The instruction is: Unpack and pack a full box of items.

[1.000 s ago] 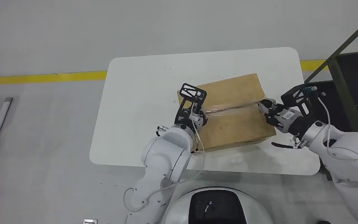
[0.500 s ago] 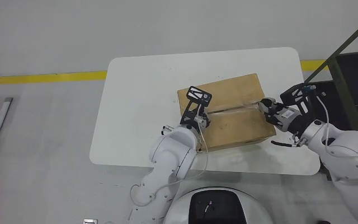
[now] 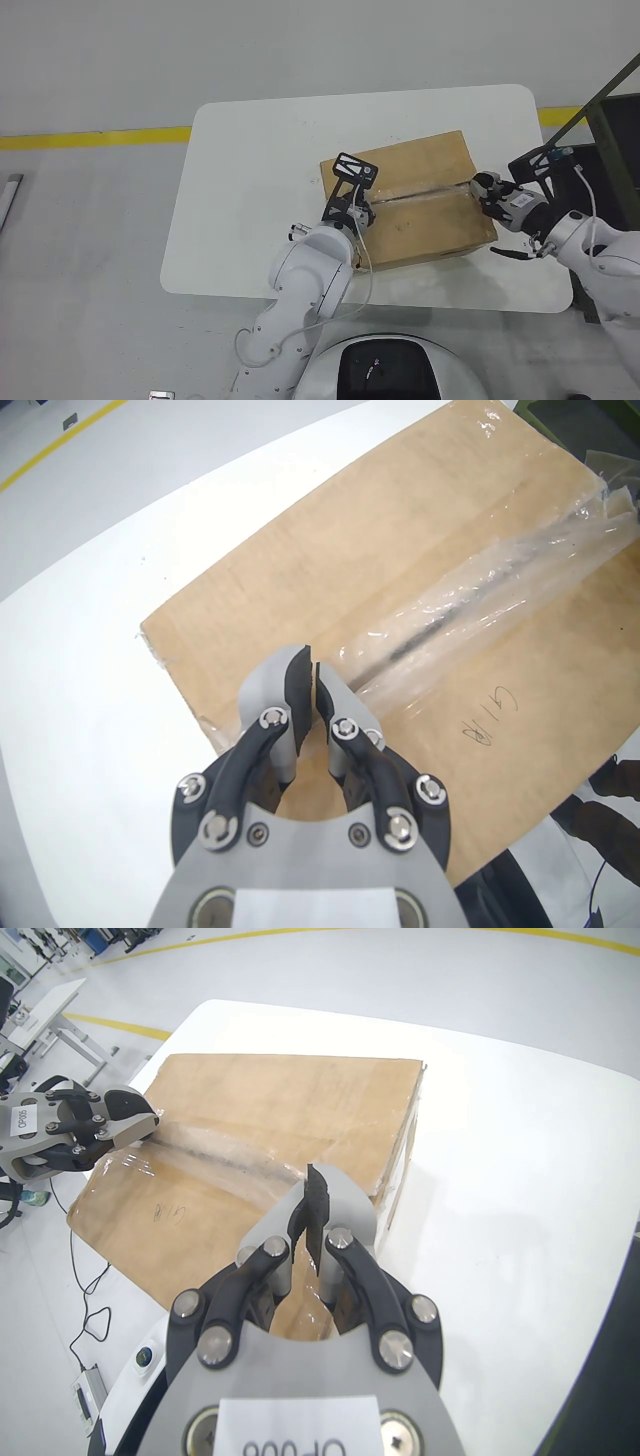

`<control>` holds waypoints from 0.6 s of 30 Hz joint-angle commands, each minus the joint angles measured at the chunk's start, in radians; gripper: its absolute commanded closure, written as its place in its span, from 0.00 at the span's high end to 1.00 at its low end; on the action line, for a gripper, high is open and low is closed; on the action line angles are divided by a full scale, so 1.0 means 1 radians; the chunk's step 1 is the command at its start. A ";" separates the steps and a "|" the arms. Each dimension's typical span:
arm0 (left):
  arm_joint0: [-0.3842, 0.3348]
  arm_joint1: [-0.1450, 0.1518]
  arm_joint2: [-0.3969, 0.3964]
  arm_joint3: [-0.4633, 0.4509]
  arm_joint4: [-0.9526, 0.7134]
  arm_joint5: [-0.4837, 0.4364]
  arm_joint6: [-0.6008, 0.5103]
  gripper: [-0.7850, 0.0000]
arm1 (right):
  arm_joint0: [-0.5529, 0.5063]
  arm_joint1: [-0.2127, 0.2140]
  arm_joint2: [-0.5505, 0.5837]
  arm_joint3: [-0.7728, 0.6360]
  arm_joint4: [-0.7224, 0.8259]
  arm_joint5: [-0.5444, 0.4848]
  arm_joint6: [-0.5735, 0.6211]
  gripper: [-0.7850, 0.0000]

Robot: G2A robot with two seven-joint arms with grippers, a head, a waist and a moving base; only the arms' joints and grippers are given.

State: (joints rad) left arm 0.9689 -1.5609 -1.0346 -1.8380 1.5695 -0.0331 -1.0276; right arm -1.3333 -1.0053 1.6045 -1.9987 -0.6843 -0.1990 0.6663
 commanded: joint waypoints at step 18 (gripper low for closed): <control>0.002 -0.004 -0.002 0.010 0.017 -0.003 -0.001 0.02 | -0.034 0.004 0.034 -0.045 -0.040 0.008 -0.014 0.13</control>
State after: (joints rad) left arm 0.9713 -1.5649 -1.0365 -1.8289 1.5871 -0.0359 -1.0282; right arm -1.3663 -1.0013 1.6348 -2.0426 -0.7224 -0.1916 0.6517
